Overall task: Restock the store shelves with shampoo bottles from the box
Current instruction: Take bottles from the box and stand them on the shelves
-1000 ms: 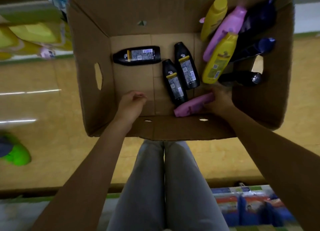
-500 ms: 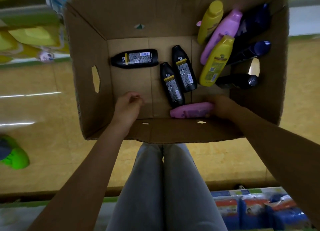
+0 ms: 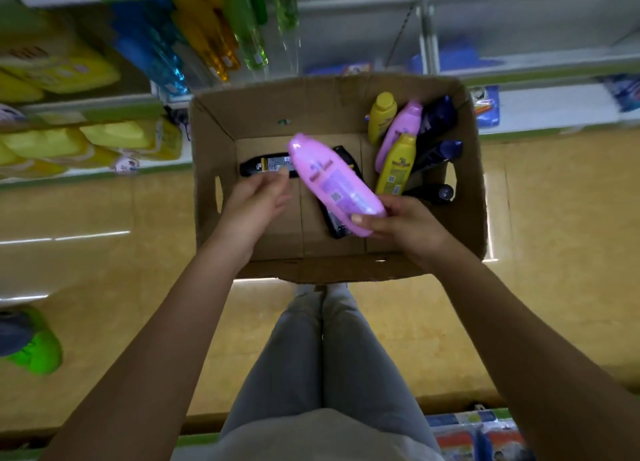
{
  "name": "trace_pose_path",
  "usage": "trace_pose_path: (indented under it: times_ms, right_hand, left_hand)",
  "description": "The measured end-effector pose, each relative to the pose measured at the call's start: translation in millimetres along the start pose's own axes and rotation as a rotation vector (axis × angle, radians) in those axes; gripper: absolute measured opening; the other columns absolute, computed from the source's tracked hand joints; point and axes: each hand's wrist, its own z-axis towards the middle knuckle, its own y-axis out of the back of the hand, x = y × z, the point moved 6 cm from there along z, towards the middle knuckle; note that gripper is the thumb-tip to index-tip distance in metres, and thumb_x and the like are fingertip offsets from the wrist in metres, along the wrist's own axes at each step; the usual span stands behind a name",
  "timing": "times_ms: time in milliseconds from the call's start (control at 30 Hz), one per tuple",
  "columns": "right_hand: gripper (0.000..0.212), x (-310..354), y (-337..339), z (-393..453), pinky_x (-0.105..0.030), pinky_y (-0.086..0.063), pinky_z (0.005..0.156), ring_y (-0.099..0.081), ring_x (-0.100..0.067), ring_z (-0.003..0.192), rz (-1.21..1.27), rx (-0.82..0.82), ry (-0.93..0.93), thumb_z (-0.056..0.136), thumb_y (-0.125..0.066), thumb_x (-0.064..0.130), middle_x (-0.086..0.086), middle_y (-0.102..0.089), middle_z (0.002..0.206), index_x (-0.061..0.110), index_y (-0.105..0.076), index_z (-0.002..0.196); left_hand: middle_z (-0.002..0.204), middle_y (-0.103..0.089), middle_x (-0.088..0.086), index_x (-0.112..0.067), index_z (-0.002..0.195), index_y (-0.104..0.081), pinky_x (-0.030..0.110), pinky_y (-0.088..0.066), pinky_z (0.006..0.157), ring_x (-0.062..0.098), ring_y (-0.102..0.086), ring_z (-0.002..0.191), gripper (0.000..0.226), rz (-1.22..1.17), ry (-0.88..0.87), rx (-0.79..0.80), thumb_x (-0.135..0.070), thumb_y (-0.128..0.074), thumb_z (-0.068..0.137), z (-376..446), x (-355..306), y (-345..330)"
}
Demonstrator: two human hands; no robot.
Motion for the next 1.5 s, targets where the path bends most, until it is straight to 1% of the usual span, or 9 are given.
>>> trace_pose_path:
  times_ms: [167, 300, 500, 800, 1000, 1167, 1333, 1433, 1500]
  right_hand:
    - [0.028, 49, -41, -48, -0.027, -0.055, 0.081, -0.065, -0.015, 0.09, 0.293, 0.029, 0.098, 0.083, -0.07, 0.01, -0.011, -0.069, 0.103, 0.004, -0.067, 0.111]
    - [0.041, 84, -60, -84, -0.029, -0.056, 0.088, -0.067, -0.015, 0.097, 0.427, 0.106, 0.182, 0.08, -0.069, 0.013, -0.013, -0.07, 0.11, 0.0, -0.064, 0.118]
    - [0.041, 117, -76, -120, -0.034, -0.055, 0.092, -0.068, -0.017, 0.099, 0.321, 0.124, 0.275, 0.075, -0.071, 0.021, -0.01, -0.072, 0.11, 0.01, -0.066, 0.115]
    - [0.049, 133, -86, -144, -0.045, -0.051, 0.099, -0.065, -0.023, 0.112, 0.273, 0.172, 0.339, 0.078, -0.07, 0.023, -0.006, -0.07, 0.116, 0.015, -0.06, 0.125]
    - [0.049, 140, -92, -155, -0.046, -0.049, 0.101, -0.063, -0.025, 0.113, 0.352, 0.29, 0.335, 0.08, -0.065, 0.015, -0.011, -0.068, 0.12, 0.006, -0.058, 0.128]
    - [0.049, 156, -78, -158, -0.027, -0.053, 0.092, -0.066, -0.011, 0.107, 0.004, 0.187, 0.399, 0.078, -0.069, 0.036, 0.001, -0.071, 0.113, 0.018, -0.062, 0.122]
    - [0.068, 201, -55, -162, -0.028, -0.052, 0.086, -0.063, -0.011, 0.114, -0.051, 0.03, 0.521, 0.074, -0.066, 0.059, 0.005, -0.067, 0.121, 0.024, -0.056, 0.131]
    - [0.059, 231, -62, -171, -0.012, -0.05, 0.058, -0.066, -0.007, 0.104, -0.096, 0.041, 0.583, 0.078, -0.065, 0.05, 0.006, -0.069, 0.114, 0.022, -0.057, 0.129]
    - [0.044, 244, -74, -176, -0.017, -0.051, 0.062, -0.068, -0.007, 0.095, -0.17, 0.02, 0.603, 0.081, -0.069, 0.044, 0.007, -0.07, 0.104, 0.024, -0.061, 0.12]
  left_hand:
    - [0.106, -0.071, 0.006, -0.014, 0.101, -0.064, 0.033, -0.051, 0.095, 0.018, -0.068, 0.102, 0.021, -0.144, -0.143, 0.157, -0.031, -0.053, 0.095, -48, -62, -17]
    - [0.113, -0.068, 0.013, -0.006, 0.116, -0.061, 0.035, -0.053, 0.091, 0.022, -0.066, 0.105, 0.028, -0.155, -0.247, 0.209, -0.022, -0.053, 0.094, -81, -98, -13]
    - [0.094, -0.074, 0.001, -0.012, 0.104, -0.065, 0.029, -0.056, 0.083, 0.014, -0.069, 0.09, 0.016, -0.155, -0.382, 0.185, -0.017, -0.054, 0.093, -117, -137, 0]
    - [0.097, -0.074, 0.0, -0.018, 0.104, -0.065, 0.029, -0.057, 0.081, 0.014, -0.069, 0.094, 0.017, -0.187, -0.43, 0.148, -0.02, -0.058, 0.089, -149, -157, 10]
    - [0.099, -0.074, 0.002, -0.013, 0.105, -0.064, 0.029, -0.056, 0.084, 0.016, -0.069, 0.095, 0.034, -0.257, -0.353, 0.249, -0.032, -0.057, 0.078, -161, -152, 6]
    - [0.101, -0.073, 0.006, -0.013, 0.104, -0.065, 0.031, -0.056, 0.084, 0.02, -0.069, 0.097, 0.034, -0.223, -0.382, 0.2, -0.034, -0.058, 0.078, -168, -153, 10]
    - [0.094, -0.074, 0.003, -0.015, 0.101, -0.066, 0.031, -0.055, 0.082, 0.015, -0.07, 0.089, 0.029, -0.14, -0.42, 0.262, -0.033, -0.056, 0.08, -182, -160, 14]
    - [0.092, -0.074, 0.004, -0.013, 0.1, -0.067, 0.032, -0.054, 0.082, 0.014, -0.069, 0.085, 0.032, -0.062, -0.447, 0.262, -0.035, -0.057, 0.079, -188, -160, 11]
    - [0.095, -0.073, 0.007, -0.014, 0.102, -0.066, 0.042, -0.054, 0.086, 0.018, -0.069, 0.088, 0.035, 0.069, -0.488, 0.207, -0.042, -0.06, 0.082, -190, -160, 9]
